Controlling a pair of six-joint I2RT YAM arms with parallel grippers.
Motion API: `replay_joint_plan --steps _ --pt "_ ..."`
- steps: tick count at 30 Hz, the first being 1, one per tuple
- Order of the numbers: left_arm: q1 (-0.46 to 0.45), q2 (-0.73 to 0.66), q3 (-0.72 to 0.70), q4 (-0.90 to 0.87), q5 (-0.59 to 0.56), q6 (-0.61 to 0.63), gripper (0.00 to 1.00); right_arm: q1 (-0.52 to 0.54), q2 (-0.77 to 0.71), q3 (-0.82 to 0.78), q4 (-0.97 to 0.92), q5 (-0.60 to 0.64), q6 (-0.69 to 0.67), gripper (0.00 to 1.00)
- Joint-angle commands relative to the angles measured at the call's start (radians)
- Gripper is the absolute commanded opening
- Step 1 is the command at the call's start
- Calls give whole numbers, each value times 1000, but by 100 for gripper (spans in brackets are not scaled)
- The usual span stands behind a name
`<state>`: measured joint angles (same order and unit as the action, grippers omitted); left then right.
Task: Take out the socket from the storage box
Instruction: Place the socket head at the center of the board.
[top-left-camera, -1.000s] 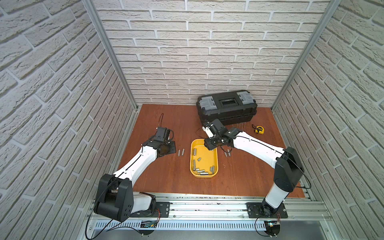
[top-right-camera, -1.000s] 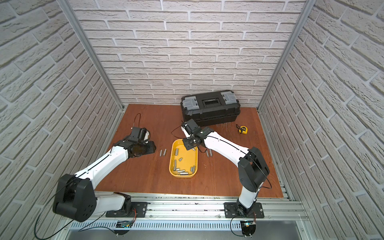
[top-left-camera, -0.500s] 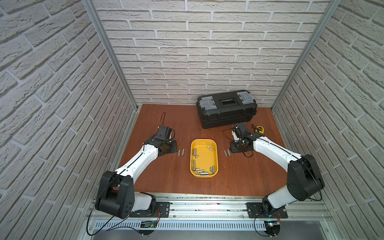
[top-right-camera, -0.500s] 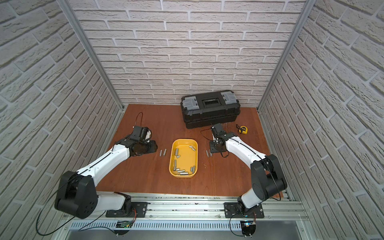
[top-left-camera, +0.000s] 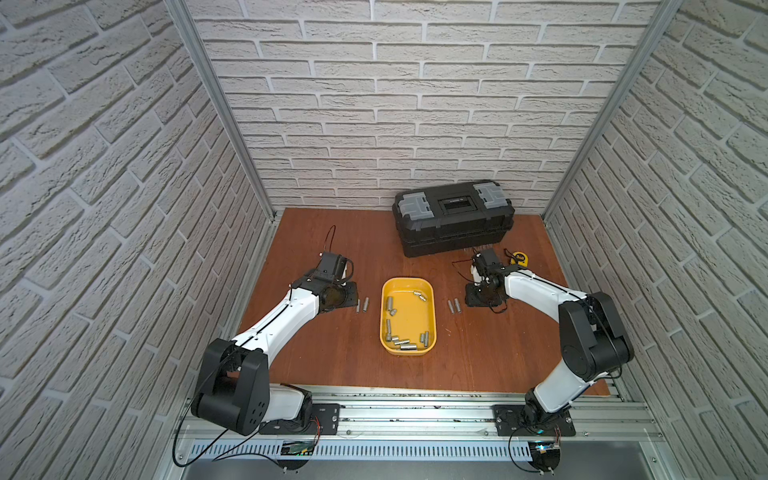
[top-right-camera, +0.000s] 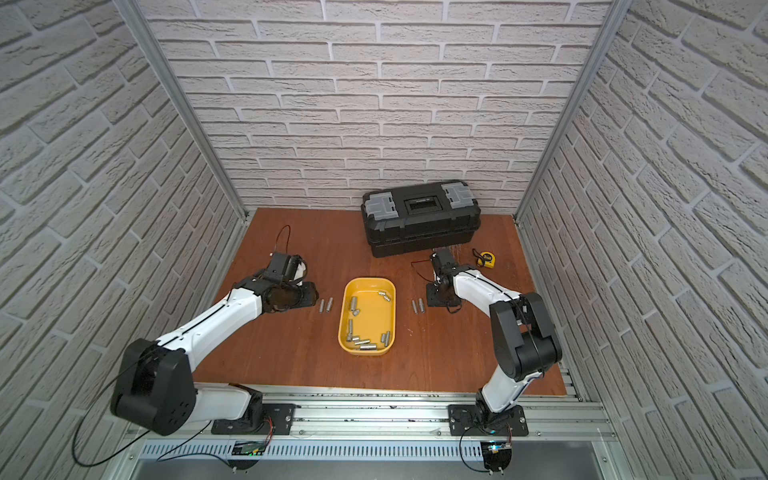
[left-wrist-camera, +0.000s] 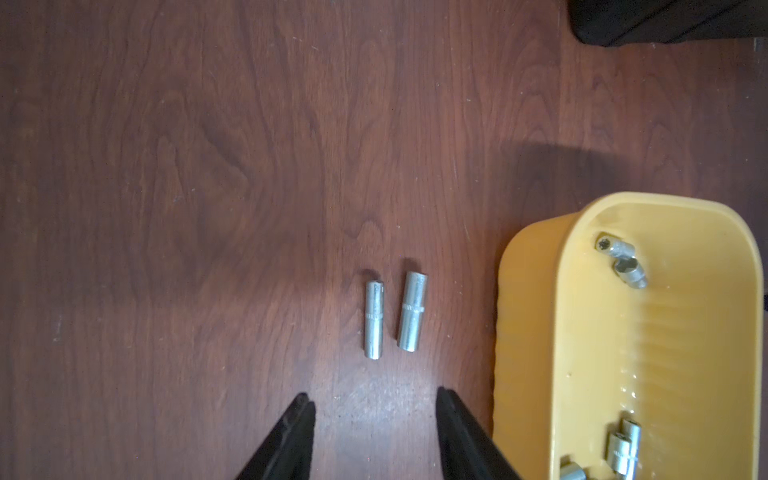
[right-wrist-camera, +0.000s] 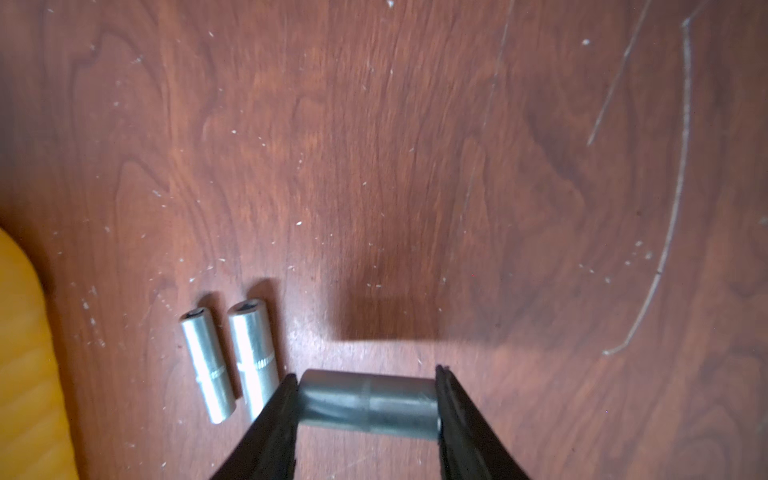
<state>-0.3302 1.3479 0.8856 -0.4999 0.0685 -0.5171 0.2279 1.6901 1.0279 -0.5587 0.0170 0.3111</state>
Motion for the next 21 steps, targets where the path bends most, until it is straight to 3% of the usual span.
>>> replay_joint_plan --steps 1,21 --pt "-7 5 23 17 3 6 51 -9 14 -7 40 -27 12 45" --pt "-27 24 59 3 4 22 52 -15 7 0 19 -36 -3 60"
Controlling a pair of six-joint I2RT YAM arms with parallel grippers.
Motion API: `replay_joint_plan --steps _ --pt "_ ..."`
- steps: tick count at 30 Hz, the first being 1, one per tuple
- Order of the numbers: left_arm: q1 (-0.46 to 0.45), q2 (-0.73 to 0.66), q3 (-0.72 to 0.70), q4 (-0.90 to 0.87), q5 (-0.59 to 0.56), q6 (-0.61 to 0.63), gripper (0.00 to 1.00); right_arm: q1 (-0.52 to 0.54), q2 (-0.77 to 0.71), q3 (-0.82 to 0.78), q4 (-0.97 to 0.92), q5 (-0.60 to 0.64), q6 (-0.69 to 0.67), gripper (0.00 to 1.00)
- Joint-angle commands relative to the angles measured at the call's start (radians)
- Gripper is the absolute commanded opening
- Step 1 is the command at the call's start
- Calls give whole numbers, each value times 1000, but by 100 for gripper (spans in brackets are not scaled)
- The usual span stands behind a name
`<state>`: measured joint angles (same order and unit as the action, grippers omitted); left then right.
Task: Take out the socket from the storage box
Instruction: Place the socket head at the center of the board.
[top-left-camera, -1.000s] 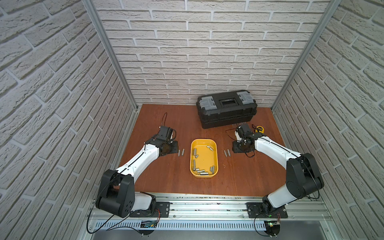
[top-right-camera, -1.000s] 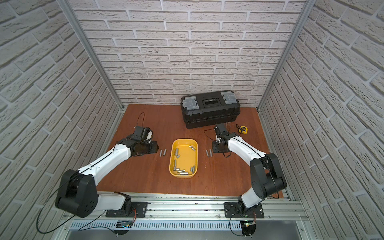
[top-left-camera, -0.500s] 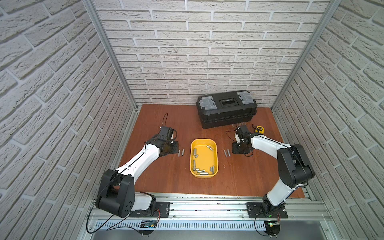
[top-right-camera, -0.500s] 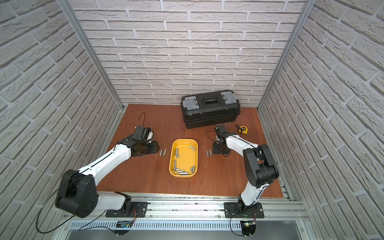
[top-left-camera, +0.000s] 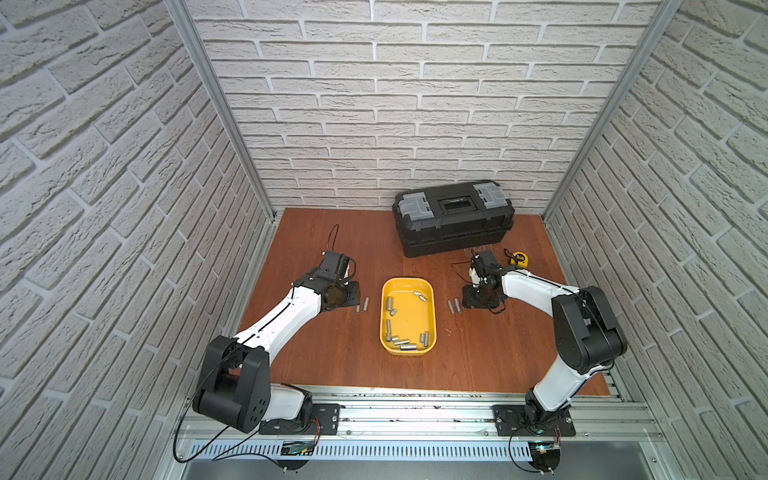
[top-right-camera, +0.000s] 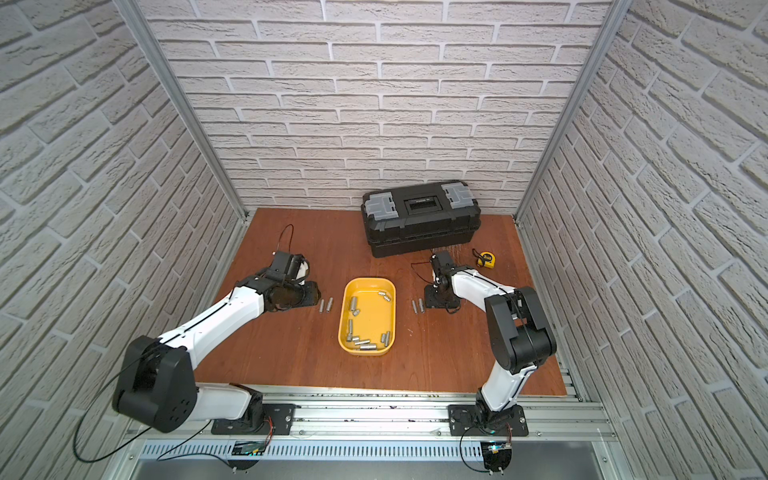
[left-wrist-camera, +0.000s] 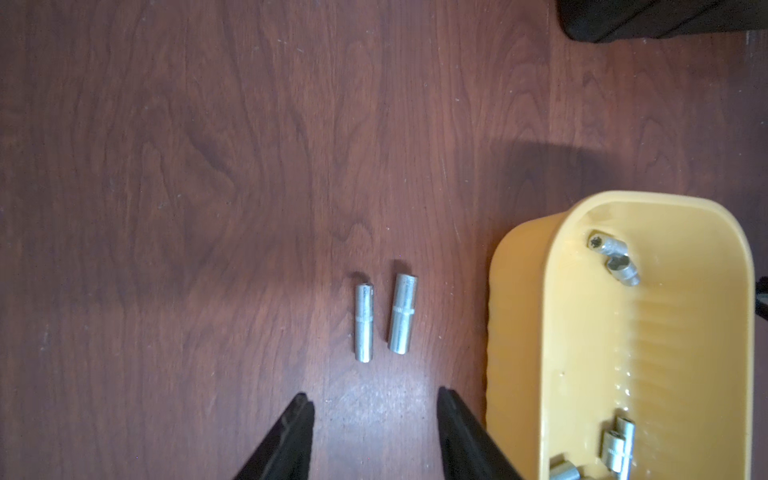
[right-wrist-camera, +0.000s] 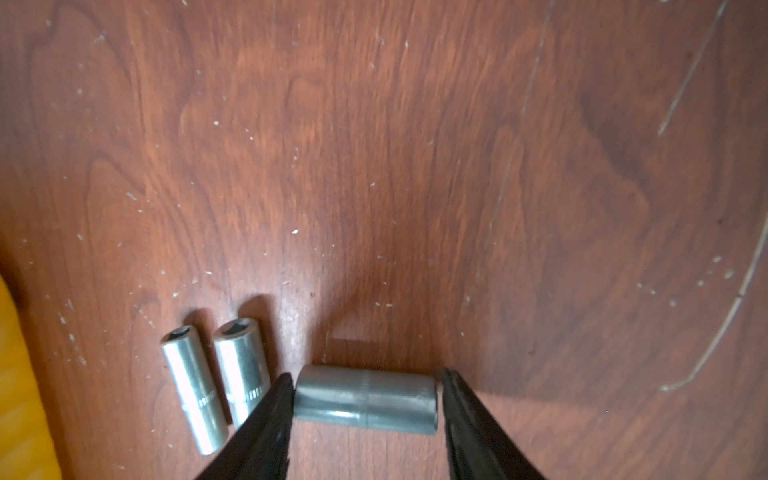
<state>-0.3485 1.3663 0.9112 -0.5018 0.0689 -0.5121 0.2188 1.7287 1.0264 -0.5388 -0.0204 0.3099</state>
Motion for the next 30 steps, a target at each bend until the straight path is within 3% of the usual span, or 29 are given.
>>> replay_joint_plan --steps 1,15,24,30 --pt "-11 6 36 3 3 18 52 -6 -36 1 -5 4 -3 60" --pt "-110 57 154 -94 -66 81 52 -7 -157 47 -72 1 -15 63" --pt "-277 214 323 -166 -154 120 52 -7 -226 47 -85 -7 -18 63" --pt "-350 357 442 -228 -215 68 52 -7 -253 28 -81 -7 -20 63"
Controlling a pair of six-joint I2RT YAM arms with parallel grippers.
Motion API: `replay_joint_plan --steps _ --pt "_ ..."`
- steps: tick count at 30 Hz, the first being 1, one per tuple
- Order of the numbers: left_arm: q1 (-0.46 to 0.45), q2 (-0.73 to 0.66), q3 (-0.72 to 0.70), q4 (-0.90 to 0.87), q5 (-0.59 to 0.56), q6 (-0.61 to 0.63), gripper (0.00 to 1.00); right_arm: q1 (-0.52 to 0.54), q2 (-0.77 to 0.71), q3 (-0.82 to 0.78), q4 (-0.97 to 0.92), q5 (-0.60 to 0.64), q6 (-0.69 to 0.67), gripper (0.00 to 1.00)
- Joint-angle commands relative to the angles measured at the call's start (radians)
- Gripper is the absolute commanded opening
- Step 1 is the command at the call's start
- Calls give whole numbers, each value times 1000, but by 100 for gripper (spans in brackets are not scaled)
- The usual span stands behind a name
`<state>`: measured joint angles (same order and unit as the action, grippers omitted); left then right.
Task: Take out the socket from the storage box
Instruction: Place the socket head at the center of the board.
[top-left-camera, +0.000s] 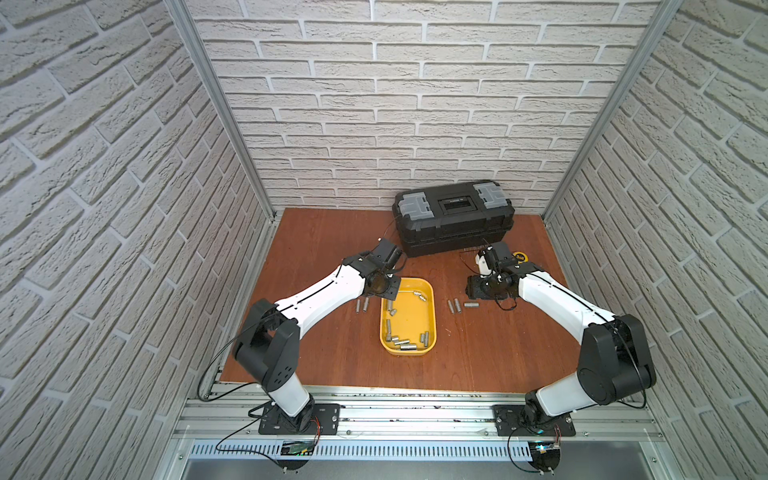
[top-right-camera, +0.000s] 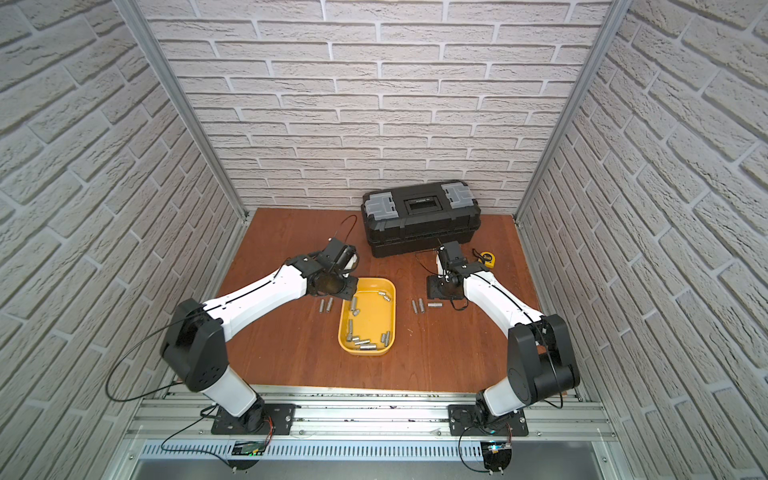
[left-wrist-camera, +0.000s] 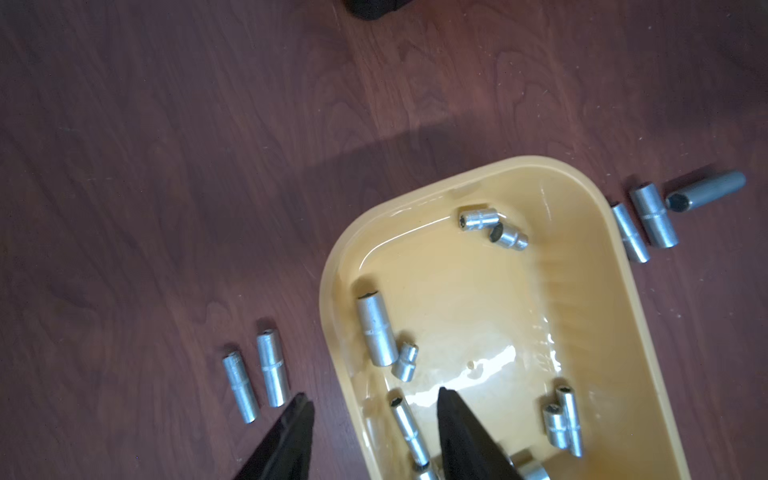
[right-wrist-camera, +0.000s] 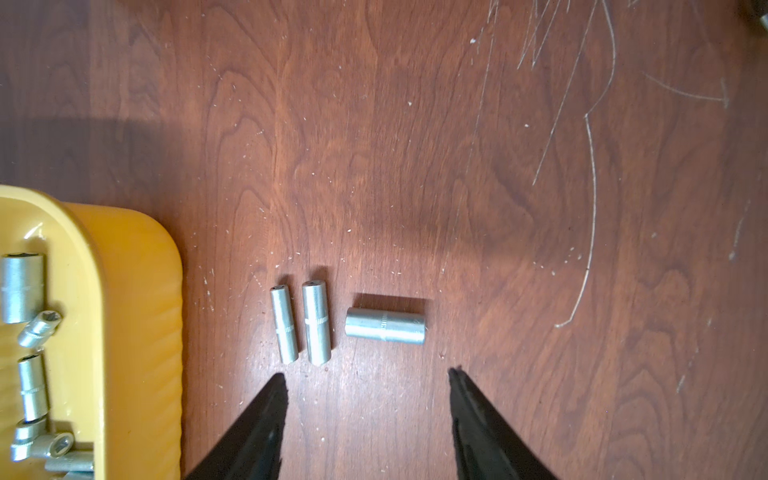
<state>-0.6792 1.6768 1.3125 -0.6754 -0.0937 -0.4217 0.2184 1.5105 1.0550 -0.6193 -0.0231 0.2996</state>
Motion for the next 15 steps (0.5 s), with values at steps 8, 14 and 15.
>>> replay_joint_plan --steps 8,14,15 --pt "-65 188 128 -93 -90 -100 52 -6 -38 -18 0 -15 -17 63" --pt "-65 245 130 -116 -126 -161 53 -7 -36 -27 7 -20 -20 62" --pt "-66 251 130 -117 -129 -169 54 -6 -35 -29 9 -21 -20 61"
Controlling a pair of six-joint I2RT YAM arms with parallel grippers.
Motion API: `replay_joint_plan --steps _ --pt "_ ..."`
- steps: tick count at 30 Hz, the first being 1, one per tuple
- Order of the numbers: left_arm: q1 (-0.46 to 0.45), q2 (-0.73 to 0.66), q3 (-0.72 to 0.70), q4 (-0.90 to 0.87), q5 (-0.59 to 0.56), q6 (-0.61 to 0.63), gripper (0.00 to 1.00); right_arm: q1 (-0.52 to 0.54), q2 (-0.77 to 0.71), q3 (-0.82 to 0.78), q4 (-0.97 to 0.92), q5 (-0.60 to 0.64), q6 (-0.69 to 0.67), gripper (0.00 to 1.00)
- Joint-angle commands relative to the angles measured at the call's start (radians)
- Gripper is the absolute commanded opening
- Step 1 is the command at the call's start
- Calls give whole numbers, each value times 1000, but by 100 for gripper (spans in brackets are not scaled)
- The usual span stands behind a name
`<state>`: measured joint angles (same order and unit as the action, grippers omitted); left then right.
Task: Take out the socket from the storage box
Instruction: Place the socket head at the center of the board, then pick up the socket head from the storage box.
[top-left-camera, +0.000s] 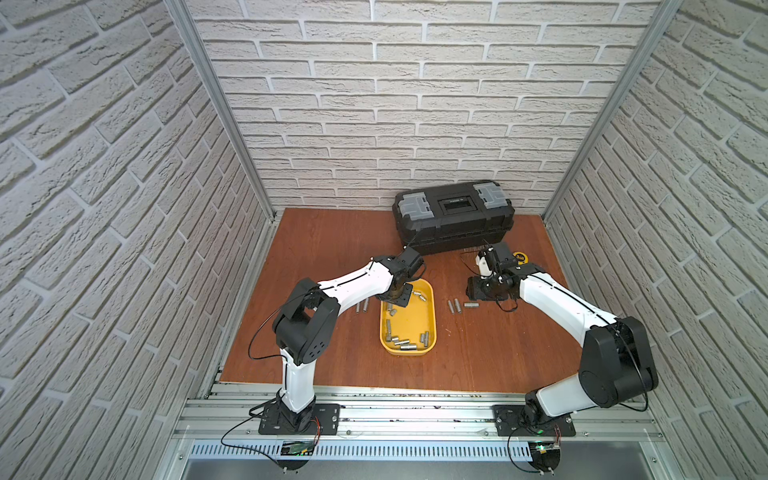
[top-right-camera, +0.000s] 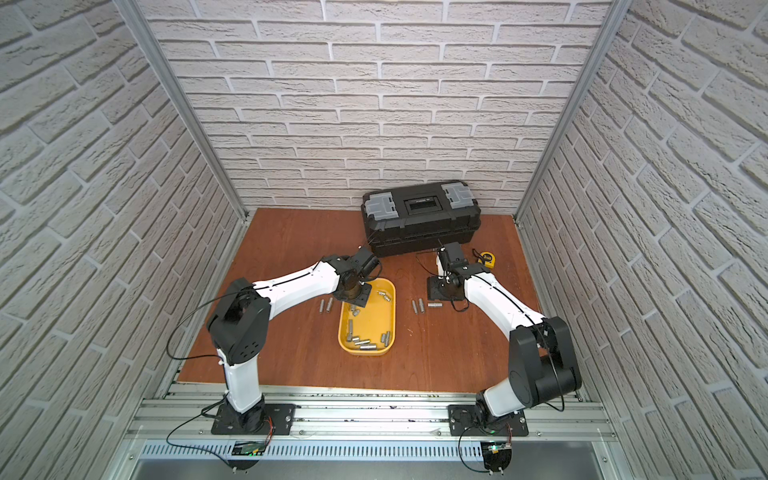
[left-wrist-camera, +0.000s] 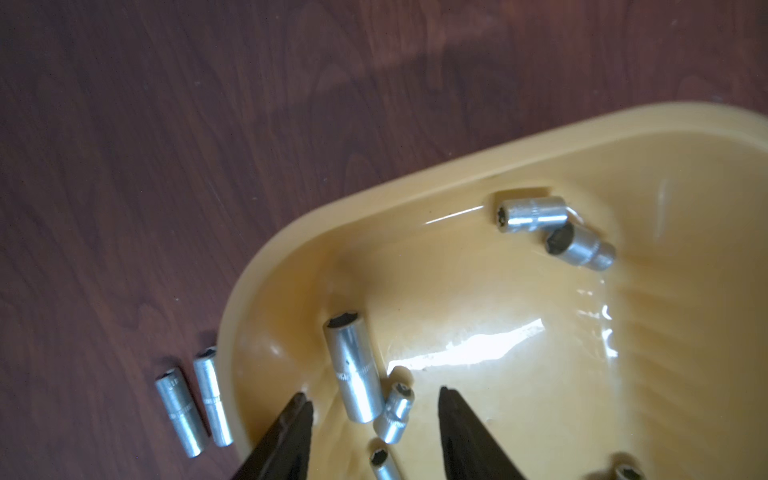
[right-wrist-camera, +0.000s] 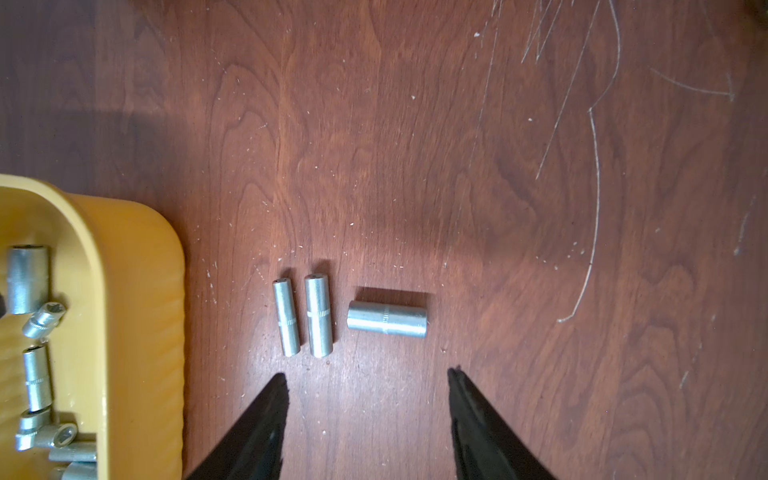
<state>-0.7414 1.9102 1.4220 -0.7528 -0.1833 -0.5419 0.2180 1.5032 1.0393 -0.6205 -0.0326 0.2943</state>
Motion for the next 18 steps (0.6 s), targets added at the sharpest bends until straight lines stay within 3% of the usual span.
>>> replay_joint_plan --steps 1,18 --pt "-4 23 20 -41 -46 -58 54 -6 -28 -16 11 -12 -15 61" --pt "-15 82 15 -42 -86 -170 55 -6 -12 -41 35 -21 -11 59"
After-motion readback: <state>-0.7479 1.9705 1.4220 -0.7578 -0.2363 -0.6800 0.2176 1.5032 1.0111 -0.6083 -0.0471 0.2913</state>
